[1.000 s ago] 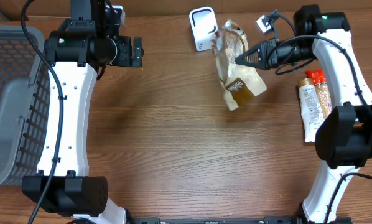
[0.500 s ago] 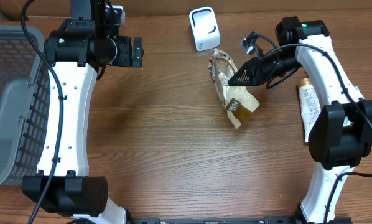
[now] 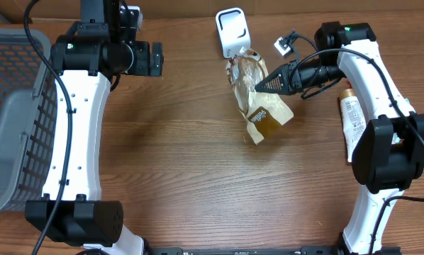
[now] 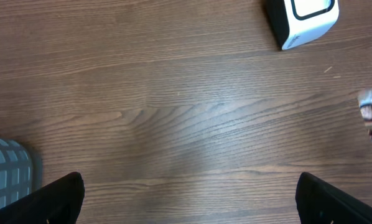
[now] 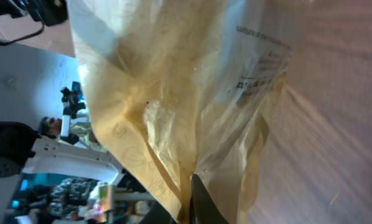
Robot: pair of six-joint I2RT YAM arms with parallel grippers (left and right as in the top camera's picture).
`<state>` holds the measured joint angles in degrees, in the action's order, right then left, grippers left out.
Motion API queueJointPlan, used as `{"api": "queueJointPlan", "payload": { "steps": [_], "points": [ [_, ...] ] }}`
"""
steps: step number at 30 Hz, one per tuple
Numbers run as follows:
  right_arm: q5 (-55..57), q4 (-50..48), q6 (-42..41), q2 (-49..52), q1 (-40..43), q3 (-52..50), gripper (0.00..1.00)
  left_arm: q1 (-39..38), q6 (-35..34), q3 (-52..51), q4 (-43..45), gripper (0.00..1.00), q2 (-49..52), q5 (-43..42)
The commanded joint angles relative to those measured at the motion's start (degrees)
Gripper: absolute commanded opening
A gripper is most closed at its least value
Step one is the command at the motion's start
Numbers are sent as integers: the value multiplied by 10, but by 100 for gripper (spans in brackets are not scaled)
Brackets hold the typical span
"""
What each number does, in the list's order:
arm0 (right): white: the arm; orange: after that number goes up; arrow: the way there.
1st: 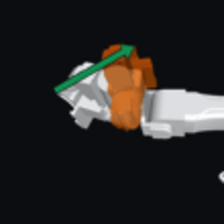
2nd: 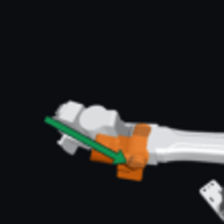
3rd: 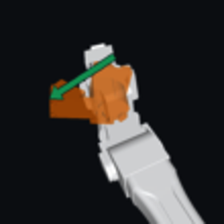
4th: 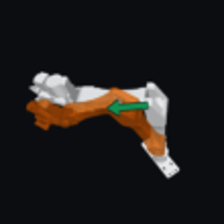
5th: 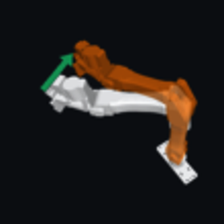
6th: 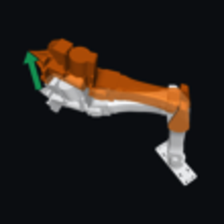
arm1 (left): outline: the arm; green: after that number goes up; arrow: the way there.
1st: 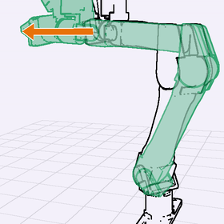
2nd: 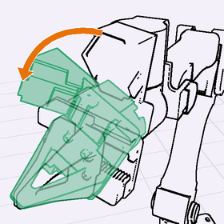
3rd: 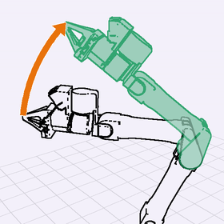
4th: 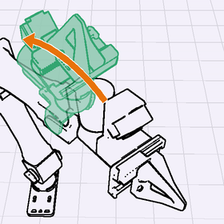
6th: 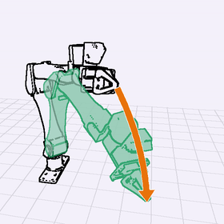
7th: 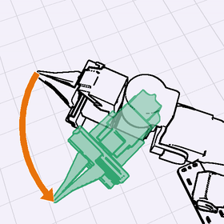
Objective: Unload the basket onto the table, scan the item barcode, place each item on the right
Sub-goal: 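Hold the beige bag label in front of the white scanner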
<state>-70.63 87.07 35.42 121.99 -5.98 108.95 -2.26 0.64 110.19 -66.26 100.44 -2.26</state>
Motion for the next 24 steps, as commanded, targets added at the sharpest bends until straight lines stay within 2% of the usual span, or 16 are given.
{"api": "queueJointPlan", "payload": {
  "steps": [1,3,5,11,14,18,22,24],
  "points": [
    [-24,-60,-52,-23,4,-1,4,-4,11,7,1,100,-8,3],
    [59,-147,-174,-23,-2,1,4,-4,11,7,1,100,-8,3],
    [180,-205,-257,-23,-16,13,4,-4,11,7,1,100,-8,3],
    [460,-279,-322,-23,-75,80,4,-4,11,7,1,99,-8,3],
    [592,-319,-319,-23,-103,91,4,-4,11,7,1,99,-8,3],
    [733,-372,-240,-16,-144,91,4,-4,11,7,1,100,-8,3],
    [836,-438,-171,8,-172,90,4,-4,11,7,1,100,-8,3],
    [843,-469,-151,22,-182,90,4,-4,11,7,1,100,-8,3]
  ]
}}
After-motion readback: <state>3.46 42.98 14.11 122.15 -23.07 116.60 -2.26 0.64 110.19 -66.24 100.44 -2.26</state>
